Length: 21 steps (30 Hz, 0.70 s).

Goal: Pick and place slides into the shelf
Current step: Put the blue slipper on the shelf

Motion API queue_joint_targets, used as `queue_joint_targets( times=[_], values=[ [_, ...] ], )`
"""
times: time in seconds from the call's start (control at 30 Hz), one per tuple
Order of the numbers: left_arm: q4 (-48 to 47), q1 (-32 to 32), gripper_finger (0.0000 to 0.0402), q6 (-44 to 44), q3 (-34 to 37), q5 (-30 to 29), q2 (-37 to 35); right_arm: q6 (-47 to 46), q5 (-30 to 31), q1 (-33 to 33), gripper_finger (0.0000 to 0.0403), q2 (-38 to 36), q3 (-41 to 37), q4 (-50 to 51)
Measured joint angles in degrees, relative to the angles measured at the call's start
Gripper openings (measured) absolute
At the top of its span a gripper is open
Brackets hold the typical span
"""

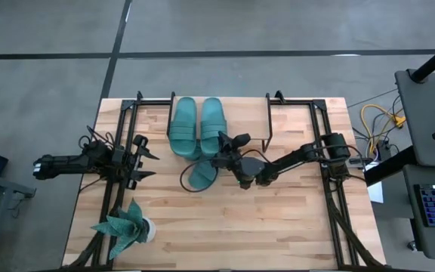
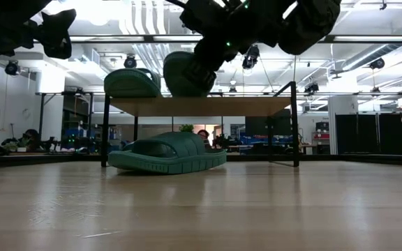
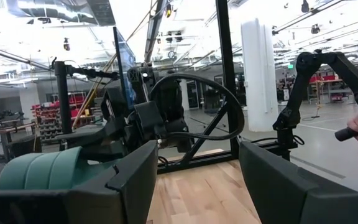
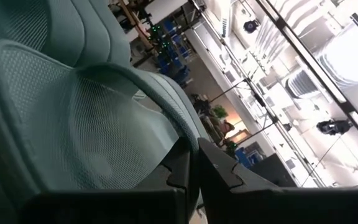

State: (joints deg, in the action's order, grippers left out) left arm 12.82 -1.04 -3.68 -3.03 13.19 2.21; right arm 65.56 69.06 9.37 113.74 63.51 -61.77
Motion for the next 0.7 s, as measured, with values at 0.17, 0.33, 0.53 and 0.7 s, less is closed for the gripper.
queue_joint_targets(
  times=[0.17,0.33,0.53,0.7],
  values=[
    [0.3,0.0,0.0211,-0.2,0.0,0.0,0.0,-1.1,-0.7,0.0,0.0012,-0.1,0.0,0.0],
    [0.4,0.0,0.0211,-0.2,0.0,0.0,0.0,-1.1,-0.6,0.0,0.0012,-0.1,0.0,0.1],
    [0.4,0.0,0.0211,-0.2,0.0,0.0,0.0,-0.8,0.0,0.0,0.0012,-0.1,0.7,1.0],
    [0.4,0.0,0.0211,-0.2,0.0,0.0,0.0,-1.0,0.1,0.0,0.0012,-0.2,1.4,3.2]
  ],
)
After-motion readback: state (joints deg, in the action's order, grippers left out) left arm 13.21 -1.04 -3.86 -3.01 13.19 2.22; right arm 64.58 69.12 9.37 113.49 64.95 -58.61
